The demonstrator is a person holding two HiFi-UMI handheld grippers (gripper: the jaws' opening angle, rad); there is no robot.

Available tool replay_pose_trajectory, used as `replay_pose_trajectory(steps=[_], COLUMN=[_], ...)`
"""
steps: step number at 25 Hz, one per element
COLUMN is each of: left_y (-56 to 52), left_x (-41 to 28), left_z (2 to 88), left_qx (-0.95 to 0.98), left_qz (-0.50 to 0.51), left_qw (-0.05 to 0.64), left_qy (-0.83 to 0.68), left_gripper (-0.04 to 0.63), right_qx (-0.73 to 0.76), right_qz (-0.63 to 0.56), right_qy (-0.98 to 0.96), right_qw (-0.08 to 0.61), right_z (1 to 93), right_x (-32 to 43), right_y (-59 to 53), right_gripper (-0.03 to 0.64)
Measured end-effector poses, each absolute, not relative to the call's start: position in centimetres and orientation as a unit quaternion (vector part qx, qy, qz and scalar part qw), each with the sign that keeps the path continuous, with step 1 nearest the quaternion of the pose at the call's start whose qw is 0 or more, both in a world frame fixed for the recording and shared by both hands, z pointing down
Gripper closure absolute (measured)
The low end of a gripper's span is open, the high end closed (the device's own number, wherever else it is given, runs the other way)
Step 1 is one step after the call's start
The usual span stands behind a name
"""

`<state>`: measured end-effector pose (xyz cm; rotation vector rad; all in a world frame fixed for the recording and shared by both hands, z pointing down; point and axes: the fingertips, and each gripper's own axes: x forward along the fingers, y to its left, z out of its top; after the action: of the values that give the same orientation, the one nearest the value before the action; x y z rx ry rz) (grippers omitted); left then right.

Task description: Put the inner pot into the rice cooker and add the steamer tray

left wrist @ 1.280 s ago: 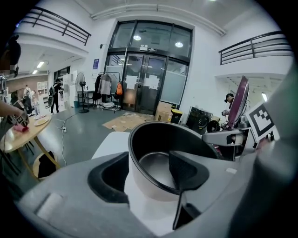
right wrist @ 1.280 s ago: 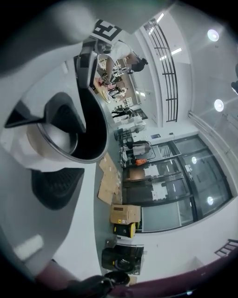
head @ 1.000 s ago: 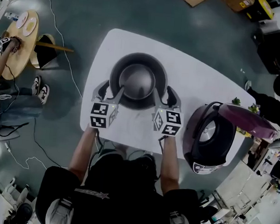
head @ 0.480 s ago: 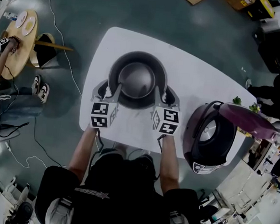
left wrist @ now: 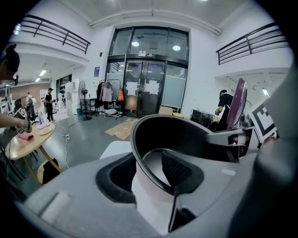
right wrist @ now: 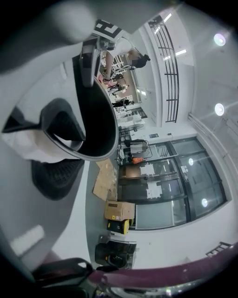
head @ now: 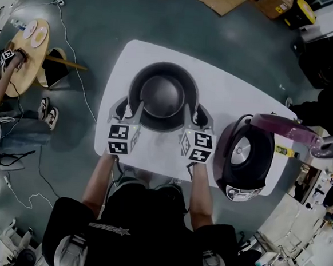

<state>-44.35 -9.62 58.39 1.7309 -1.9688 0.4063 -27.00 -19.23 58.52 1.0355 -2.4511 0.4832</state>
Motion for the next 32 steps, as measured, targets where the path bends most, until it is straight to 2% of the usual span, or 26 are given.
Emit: replay_pose_trajectory(steps=[15,32], left_y=[-6.0,-3.4], left_x=[-38.6,-27.3], left_z=[48.1,42.7], left_qx=[0.66,0.691], left_qz=[0.105,0.089], left_qw=[0.169,0.132], left_qy=[-0.725,-0.705], left_gripper=[0.417,0.423], right_qx=[0.407,0.444], right_qz=[0.127,0.105], right_qy=[-0.894,-0.885], right_qw=[0.139,0.093], right_z=[47.2,41.7], right_x=[-20.7,-8.6], right_y=[-14.9,-10.8], right_gripper=[0.511,0.512])
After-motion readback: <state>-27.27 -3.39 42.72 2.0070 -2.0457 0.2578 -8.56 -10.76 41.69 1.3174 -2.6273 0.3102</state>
